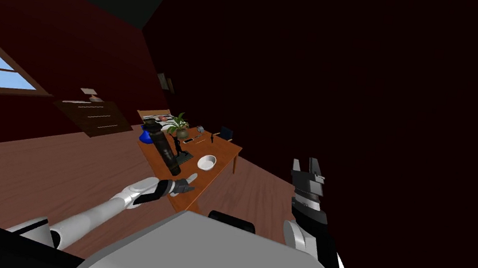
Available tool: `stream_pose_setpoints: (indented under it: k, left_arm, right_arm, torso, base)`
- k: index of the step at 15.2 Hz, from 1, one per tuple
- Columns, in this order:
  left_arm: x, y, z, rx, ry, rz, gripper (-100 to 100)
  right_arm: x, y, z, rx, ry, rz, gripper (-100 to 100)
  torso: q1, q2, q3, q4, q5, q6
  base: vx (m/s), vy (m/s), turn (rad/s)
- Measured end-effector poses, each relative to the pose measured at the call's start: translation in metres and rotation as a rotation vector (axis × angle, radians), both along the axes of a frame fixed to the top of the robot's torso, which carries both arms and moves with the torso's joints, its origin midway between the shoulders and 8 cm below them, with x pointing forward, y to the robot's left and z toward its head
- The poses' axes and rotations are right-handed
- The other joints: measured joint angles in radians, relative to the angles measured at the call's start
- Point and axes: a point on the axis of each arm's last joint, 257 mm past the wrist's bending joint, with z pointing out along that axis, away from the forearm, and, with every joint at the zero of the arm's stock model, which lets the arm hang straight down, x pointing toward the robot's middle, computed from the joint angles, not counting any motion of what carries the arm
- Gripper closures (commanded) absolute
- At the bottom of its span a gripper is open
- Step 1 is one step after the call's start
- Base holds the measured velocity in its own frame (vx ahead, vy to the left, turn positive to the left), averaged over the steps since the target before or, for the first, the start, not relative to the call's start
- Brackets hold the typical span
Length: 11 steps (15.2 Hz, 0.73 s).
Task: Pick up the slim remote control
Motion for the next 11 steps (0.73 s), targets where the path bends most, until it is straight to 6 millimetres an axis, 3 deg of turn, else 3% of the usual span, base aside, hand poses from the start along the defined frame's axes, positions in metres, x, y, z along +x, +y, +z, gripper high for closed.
stream_pose_setpoints:
  k: [11]
  left_arm:
    - [-0.047, 0.070, -0.030, 0.168, 0.148, -0.021, -100]
  right_arm:
    - [0.000, 0.000, 0.000, 0.000, 0.000, 0.000, 0]
  torso:
    - [-0.001, -0.003, -0.001, -0.001, 0.000, 0.000]
  base:
    - [0.103, -0.034, 0.023]
